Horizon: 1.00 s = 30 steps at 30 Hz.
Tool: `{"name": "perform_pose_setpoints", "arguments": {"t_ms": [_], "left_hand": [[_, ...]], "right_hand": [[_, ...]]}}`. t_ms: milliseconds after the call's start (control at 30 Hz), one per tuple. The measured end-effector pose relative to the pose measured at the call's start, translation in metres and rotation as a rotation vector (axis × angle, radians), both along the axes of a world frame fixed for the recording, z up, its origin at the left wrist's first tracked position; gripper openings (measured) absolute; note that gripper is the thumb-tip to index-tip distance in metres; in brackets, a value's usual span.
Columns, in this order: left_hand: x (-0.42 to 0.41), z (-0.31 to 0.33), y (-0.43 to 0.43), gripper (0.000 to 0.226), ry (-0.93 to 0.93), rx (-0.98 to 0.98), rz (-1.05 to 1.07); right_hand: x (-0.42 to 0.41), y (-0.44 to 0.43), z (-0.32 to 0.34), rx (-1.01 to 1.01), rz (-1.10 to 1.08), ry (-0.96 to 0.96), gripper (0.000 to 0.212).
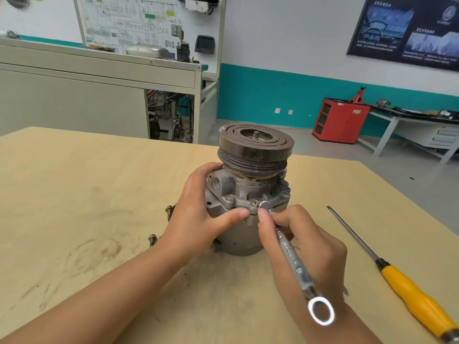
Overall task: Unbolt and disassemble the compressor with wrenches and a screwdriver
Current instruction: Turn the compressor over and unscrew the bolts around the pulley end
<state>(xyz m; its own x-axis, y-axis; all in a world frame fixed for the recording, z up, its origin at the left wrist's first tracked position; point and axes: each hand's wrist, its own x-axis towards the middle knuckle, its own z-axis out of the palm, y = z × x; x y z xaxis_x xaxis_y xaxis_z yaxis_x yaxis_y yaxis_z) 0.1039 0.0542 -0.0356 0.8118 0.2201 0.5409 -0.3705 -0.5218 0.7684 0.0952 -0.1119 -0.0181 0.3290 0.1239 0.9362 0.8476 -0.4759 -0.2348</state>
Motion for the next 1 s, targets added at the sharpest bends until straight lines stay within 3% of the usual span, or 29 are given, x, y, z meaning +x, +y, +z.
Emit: {"name": "perform_pose_setpoints", "arguments": {"t_ms": [133,300,467,533,667,800,900,1000], "left_hand": [[0.004,-0.007,0.002,0.085,-0.022,-0.014,0.002],[0.005,-0.009,0.002,0.082,-0.047,-0.02,0.005],[0.006,-0.01,0.003,0.079,-0.046,-0.008,0.008],[0.006,-0.011,0.004,0.079,-0.037,-0.009,-0.004],[0.006,-0.011,0.005,0.073,-0.053,-0.011,-0.019],[0.006,-0.011,0.005,0.071,-0.054,-0.009,-0.012],[0.007,-0.011,0.006,0.07,-0.053,0.0,-0.006],[0.007,-0.01,0.006,0.07,-0.049,0.009,-0.009]], "right_hand": [[-0.003,0.004,0.002,-0.014,0.016,-0.003,0.035],[0.0,0.004,0.001,-0.309,-0.167,-0.028,0.049],[-0.001,0.011,0.005,-0.218,-0.104,-0.02,0.038],[-0.001,0.006,0.005,-0.071,0.063,0.13,0.031],[0.009,-0.008,0.014,0.315,0.532,0.713,0.018],[0.035,-0.019,0.023,0.443,0.82,1.122,0.014],[0.046,-0.021,0.028,0.452,0.879,1.189,0.017],[0.038,-0.022,0.028,0.409,0.798,0.97,0.018]]}}
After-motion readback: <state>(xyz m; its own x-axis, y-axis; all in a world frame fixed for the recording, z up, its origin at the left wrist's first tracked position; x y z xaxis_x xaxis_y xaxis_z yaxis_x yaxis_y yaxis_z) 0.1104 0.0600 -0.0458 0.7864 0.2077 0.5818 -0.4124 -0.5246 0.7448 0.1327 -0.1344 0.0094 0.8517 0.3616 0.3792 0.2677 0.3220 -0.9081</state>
